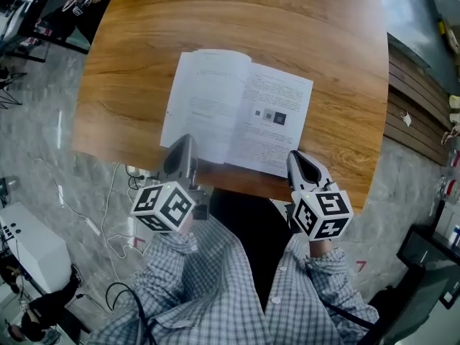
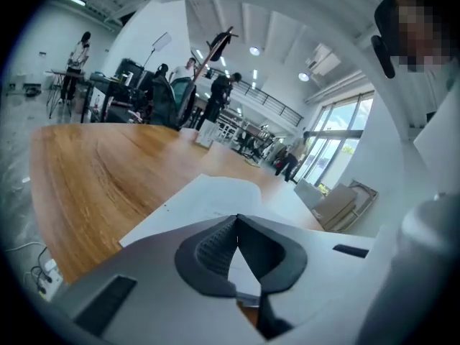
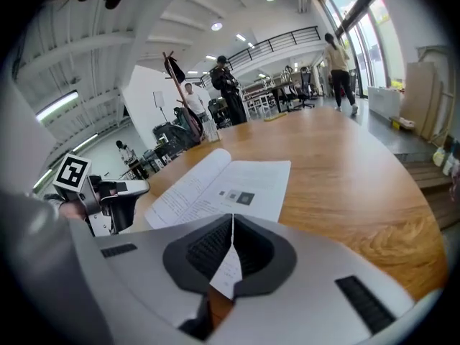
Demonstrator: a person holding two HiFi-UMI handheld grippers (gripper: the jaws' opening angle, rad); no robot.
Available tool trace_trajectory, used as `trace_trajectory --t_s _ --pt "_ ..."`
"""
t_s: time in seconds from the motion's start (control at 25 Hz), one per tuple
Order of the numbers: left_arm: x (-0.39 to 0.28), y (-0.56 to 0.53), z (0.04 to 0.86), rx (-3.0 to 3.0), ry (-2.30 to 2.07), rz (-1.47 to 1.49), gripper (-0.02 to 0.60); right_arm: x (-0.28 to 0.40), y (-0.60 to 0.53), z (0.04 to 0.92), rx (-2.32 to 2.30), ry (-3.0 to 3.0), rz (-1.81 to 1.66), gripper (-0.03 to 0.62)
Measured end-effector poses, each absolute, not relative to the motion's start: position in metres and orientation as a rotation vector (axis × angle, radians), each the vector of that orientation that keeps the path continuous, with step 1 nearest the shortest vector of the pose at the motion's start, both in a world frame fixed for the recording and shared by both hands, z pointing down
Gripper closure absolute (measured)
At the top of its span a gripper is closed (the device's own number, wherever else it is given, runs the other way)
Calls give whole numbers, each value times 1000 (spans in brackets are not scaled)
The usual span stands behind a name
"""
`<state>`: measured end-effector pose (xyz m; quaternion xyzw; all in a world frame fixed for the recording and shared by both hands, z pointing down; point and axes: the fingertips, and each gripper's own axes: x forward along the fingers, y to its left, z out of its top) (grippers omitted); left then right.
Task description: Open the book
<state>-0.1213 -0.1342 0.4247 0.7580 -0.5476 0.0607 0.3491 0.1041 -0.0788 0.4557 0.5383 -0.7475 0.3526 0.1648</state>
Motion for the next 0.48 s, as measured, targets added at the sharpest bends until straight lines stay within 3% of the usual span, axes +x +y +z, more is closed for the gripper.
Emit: trace_trajectory --t_s 0.48 --pt "-51 -135 343 2258 -1278 104 572 112 -92 358 1692 -2309 739 571"
